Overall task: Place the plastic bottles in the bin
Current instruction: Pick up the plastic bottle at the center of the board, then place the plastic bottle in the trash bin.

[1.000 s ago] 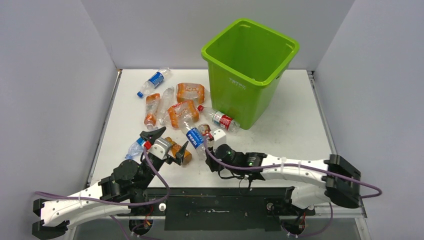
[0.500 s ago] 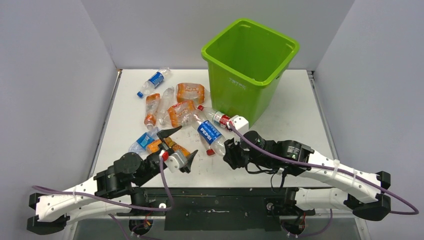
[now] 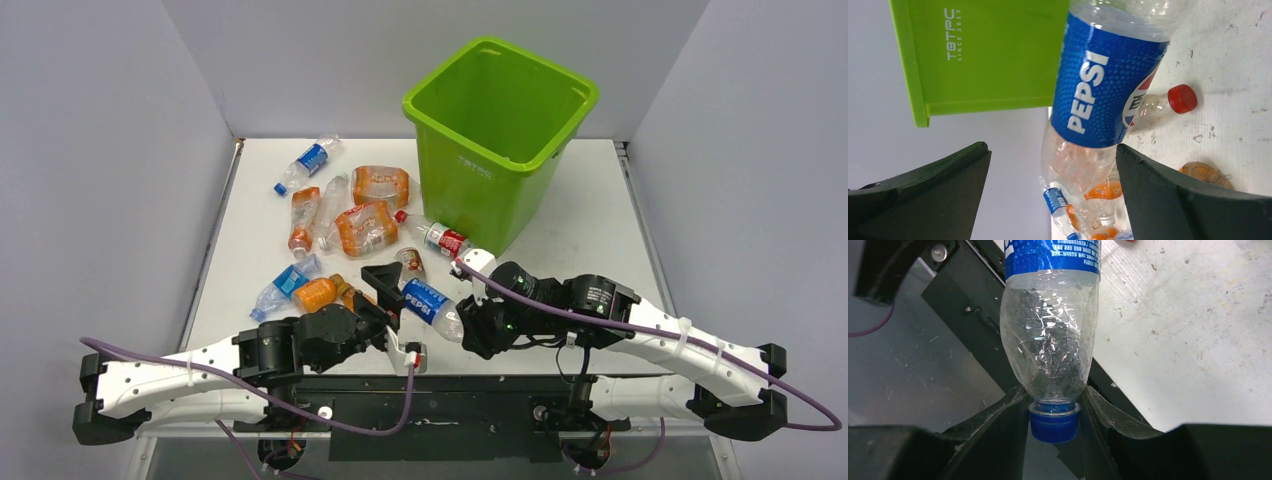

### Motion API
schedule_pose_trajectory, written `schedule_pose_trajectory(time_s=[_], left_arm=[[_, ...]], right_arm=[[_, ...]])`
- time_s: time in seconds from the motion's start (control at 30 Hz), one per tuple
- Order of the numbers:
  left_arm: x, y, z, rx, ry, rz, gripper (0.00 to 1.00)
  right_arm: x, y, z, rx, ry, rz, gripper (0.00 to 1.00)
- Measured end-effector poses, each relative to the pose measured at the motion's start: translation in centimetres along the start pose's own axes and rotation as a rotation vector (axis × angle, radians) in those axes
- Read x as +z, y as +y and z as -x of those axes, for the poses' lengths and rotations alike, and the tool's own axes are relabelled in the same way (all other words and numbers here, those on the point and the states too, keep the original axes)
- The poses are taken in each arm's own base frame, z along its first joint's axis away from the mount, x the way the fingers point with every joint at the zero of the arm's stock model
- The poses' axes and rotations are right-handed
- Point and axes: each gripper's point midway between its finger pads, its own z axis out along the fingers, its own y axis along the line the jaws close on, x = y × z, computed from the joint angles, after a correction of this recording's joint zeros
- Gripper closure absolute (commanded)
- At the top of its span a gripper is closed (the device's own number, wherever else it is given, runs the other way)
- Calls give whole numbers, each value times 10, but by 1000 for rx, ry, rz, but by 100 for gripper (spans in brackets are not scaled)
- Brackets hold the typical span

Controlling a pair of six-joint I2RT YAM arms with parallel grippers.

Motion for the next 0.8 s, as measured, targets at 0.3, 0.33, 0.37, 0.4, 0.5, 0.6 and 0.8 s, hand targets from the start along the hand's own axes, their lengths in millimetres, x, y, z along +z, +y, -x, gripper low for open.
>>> schedule_pose_trajectory(time_s=[0.3, 0.33, 0.37, 0.4, 0.5, 0.6, 0.8], left_arm=[[10, -22, 0, 85, 4, -99, 13], [11, -24, 1, 85, 1, -108, 18], [12, -26, 1, 86, 0, -118, 23], [13, -27, 2, 87, -1, -125, 28], [16, -31, 4, 83, -6, -143, 40], [17, -33, 5, 75, -10, -149, 55], [17, -30, 8, 55, -23, -132, 77]], right_arm=[[-12, 17, 8, -31, 15, 81, 95], [-13, 19, 11, -34, 10, 89, 95], [-15, 20, 12, -37, 4, 95, 95], [-16, 21, 13, -40, 1, 101, 95], [-18, 23, 13, -46, 6, 111, 95], [-19, 23, 10, -49, 16, 118, 95], [-21, 25, 11, -53, 14, 127, 18]])
